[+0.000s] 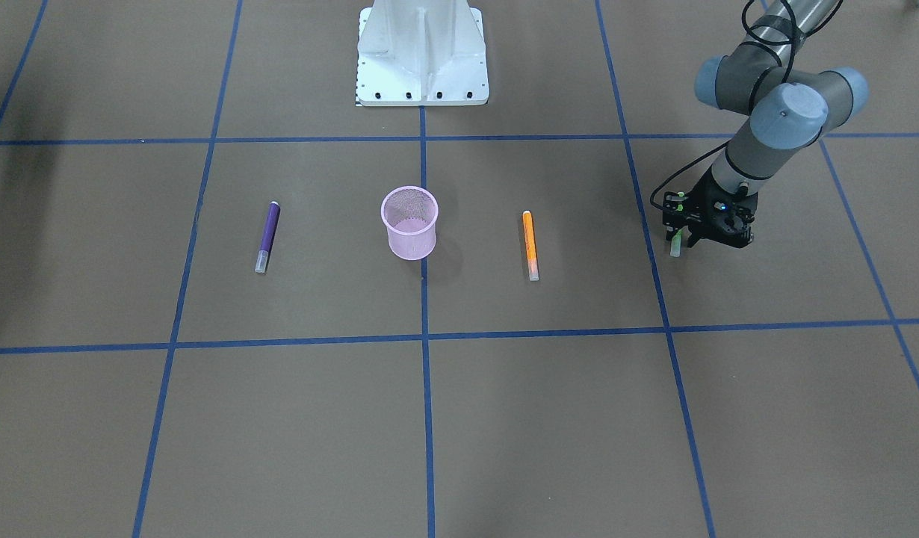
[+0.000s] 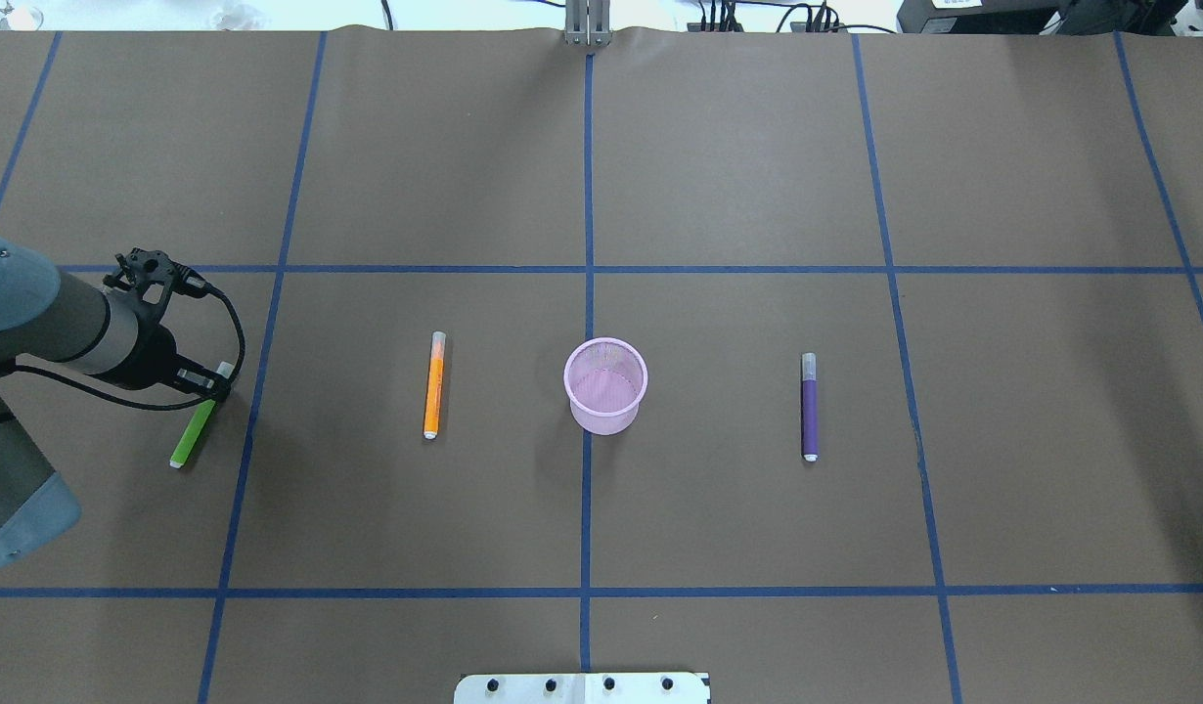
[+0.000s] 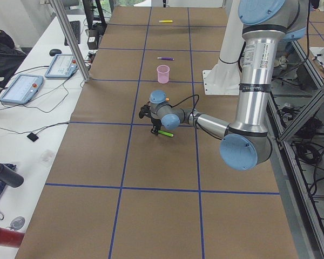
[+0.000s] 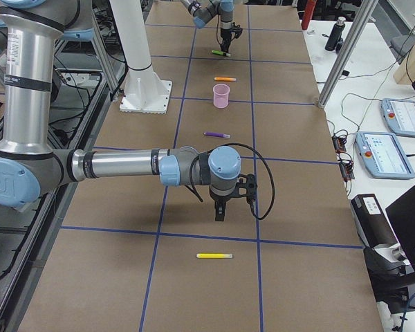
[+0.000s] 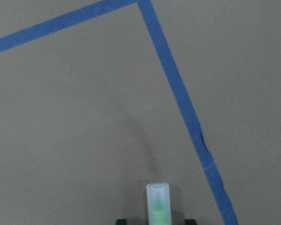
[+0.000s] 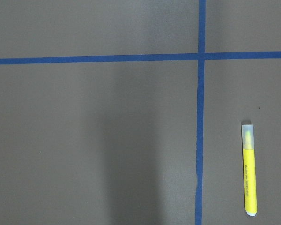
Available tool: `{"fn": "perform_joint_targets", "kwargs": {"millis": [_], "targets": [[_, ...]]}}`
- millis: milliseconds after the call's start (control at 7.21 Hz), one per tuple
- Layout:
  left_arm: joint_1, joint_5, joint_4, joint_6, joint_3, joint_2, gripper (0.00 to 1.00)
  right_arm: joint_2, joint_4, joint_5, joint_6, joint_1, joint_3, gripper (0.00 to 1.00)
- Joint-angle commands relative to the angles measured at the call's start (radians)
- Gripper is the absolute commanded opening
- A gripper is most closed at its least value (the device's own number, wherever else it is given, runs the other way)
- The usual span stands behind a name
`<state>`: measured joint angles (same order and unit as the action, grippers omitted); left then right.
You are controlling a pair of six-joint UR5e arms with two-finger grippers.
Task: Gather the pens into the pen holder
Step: 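Close the left gripper on the green marker's capped end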
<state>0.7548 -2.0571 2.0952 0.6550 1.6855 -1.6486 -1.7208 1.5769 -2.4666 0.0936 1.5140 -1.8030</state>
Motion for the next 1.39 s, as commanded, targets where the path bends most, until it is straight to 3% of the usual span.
{"fn": "perform_joint_targets", "kwargs": {"millis": [0,139,277,555,832,971,1248], "targets": [[-0.002,0.0,0.0,0.0,0.0,0.001,0.45,0.001,0.0,0.0,0.0,0.0,-0.001,1.0],[-0.003,0.0,-0.001,0.0,0.0,0.001,0.45,0.001,0.0,0.0,0.0,0.0,0.001,1.0],[-0.006,0.0,0.0,0.005,0.0,0.0,0.38,0.0,0.0,0.0,0.0,0.0,0.001,1.0],[-0.006,0.0,-0.001,0.018,0.003,0.001,0.03,0.0,0.0,-0.002,0.0,0.0,0.001,1.0],[-0.003,-0.009,-0.001,0.029,0.032,0.013,0.0,0.006,0.002,-0.008,0.009,0.0,-0.004,1.0],[-0.002,-0.037,-0.004,0.031,0.086,0.038,0.0,0.074,0.011,-0.003,0.008,0.002,-0.001,1.0],[0.055,-0.086,-0.003,0.034,0.167,0.029,0.0,0.057,0.002,-0.009,0.005,0.0,0.011,1.0]]}}
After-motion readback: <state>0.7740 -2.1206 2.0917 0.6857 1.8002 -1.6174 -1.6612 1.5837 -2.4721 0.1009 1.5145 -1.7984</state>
